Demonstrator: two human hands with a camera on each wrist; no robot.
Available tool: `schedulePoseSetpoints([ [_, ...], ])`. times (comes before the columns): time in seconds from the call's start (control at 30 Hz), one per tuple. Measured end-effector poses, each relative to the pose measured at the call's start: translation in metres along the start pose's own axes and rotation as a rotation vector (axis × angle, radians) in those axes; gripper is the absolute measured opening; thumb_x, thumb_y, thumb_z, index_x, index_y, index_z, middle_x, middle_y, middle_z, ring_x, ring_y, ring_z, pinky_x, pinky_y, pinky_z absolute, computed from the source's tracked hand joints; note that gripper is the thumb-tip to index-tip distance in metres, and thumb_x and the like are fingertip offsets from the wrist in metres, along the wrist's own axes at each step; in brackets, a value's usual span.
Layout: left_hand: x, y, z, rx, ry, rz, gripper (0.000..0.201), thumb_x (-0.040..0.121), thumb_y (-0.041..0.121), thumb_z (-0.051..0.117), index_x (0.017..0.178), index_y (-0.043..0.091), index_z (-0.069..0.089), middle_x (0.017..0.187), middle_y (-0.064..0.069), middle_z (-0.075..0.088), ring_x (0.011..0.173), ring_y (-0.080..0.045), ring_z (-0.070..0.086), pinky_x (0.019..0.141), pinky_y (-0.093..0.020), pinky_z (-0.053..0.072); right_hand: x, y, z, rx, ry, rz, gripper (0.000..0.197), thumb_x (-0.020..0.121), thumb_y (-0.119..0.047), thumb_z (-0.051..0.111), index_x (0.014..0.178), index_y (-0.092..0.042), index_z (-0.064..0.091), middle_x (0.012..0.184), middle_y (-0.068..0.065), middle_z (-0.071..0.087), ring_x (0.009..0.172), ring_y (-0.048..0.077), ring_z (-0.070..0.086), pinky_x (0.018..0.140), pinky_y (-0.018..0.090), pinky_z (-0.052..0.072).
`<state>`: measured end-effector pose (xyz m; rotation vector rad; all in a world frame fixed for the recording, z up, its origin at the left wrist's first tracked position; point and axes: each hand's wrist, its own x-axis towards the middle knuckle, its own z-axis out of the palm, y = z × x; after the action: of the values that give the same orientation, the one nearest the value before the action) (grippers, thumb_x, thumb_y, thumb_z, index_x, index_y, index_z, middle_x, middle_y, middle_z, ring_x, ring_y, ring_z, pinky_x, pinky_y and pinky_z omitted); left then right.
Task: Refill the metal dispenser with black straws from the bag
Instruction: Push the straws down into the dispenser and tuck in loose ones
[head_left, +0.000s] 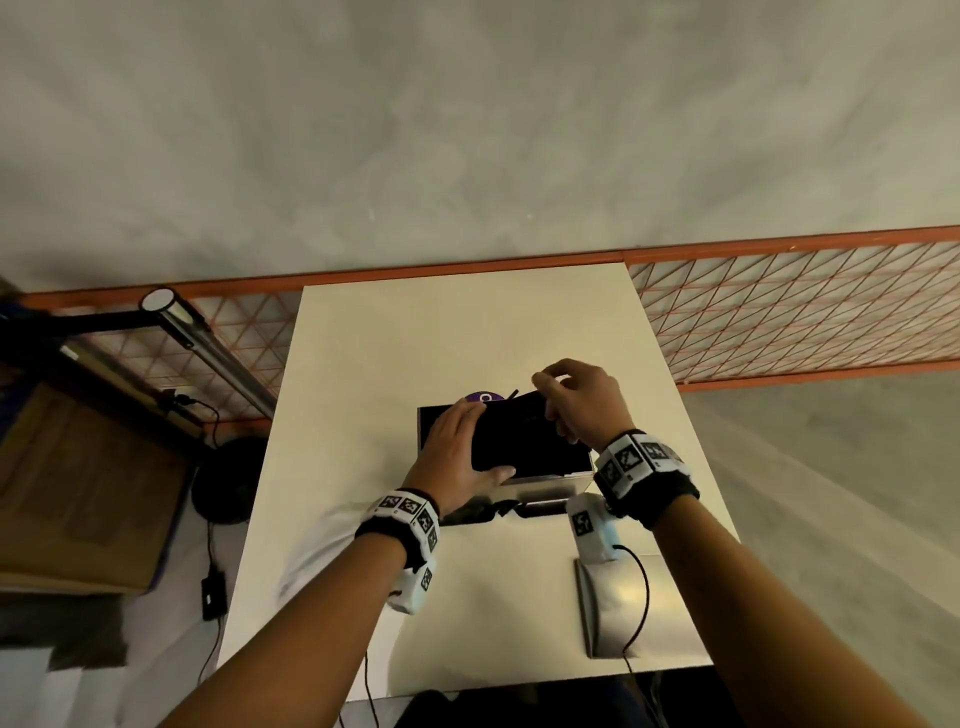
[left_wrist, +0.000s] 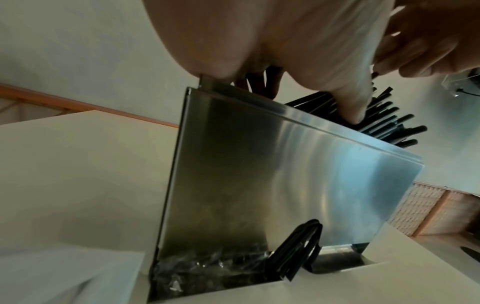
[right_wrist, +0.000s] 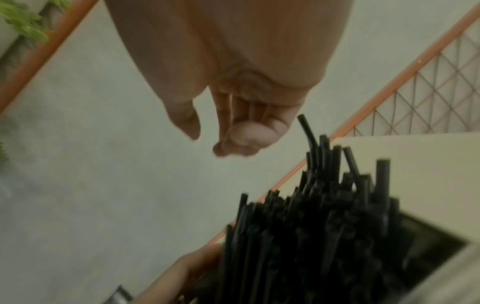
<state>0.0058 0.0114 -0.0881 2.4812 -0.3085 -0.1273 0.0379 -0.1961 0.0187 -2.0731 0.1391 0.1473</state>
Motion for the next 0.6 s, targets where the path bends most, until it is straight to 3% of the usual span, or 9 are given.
schedulePoseSetpoints([
  [0.1,0.002,0.001,-0.002,-0.010,-0.002,0.015,0.093,0.084,0.050,0.079,0.156,0.013,0.033,0.160,-0.004,0.030,0.150,-0.017,0.020,0.123,-0.029,0.017,0.014,0.015,-0.018,-0.174,0.304,-0.050,0.021,0.092,-0.032,0.056,0.093,-0.017,0.069,0.079,0.002,0.069,0.073,0.022,0.061,0.064,0.027,0.041],
  [0.17,0.005,-0.003,-0.005,-0.007,-0.020,0.022,0.094,0.082,0.050,0.080,0.156,0.014,0.034,0.157,-0.002,0.033,0.148,-0.018,0.024,0.125,-0.036,0.024,0.021,0.028,-0.026,-0.193,0.377,-0.041,0.021,0.094,-0.026,0.054,0.100,-0.014,0.069,0.096,0.005,0.068,0.083,0.020,0.056,0.070,0.025,0.035],
  [0.23,0.008,-0.009,-0.010,0.019,-0.062,0.026,0.096,0.080,0.050,0.081,0.156,0.016,0.033,0.154,-0.001,0.035,0.145,-0.019,0.029,0.122,-0.041,0.030,0.024,0.040,-0.030,-0.172,0.373,0.013,0.024,0.096,-0.026,0.053,0.109,-0.012,0.068,0.108,0.008,0.066,0.095,0.023,0.057,0.078,0.026,0.035],
  [0.33,0.014,-0.014,-0.019,0.025,-0.200,0.001,0.101,0.081,0.049,0.082,0.160,0.019,0.026,0.156,0.000,0.031,0.146,-0.018,0.029,0.121,-0.040,0.031,0.020,0.054,-0.025,-0.085,0.279,0.122,0.032,0.098,-0.032,0.050,0.120,-0.013,0.065,0.119,0.009,0.065,0.113,0.028,0.056,0.090,0.030,0.038],
  [0.47,0.028,-0.010,-0.020,0.089,-0.326,-0.008,0.106,0.081,0.051,0.082,0.161,0.017,0.022,0.162,-0.003,0.029,0.147,-0.021,0.030,0.121,-0.034,0.028,0.008,0.057,0.001,-0.004,0.167,0.134,0.034,0.098,-0.034,0.051,0.121,-0.014,0.064,0.123,0.009,0.065,0.115,0.027,0.056,0.093,0.031,0.041],
  [0.6,0.033,-0.005,-0.004,0.088,-0.347,-0.040,0.113,0.077,0.054,0.084,0.162,0.019,0.019,0.160,-0.005,0.033,0.143,-0.025,0.039,0.118,-0.044,0.036,-0.002,0.061,0.023,-0.034,0.225,0.035,0.031,0.096,-0.028,0.057,0.121,-0.011,0.065,0.122,0.007,0.066,0.113,0.023,0.058,0.094,0.026,0.040],
])
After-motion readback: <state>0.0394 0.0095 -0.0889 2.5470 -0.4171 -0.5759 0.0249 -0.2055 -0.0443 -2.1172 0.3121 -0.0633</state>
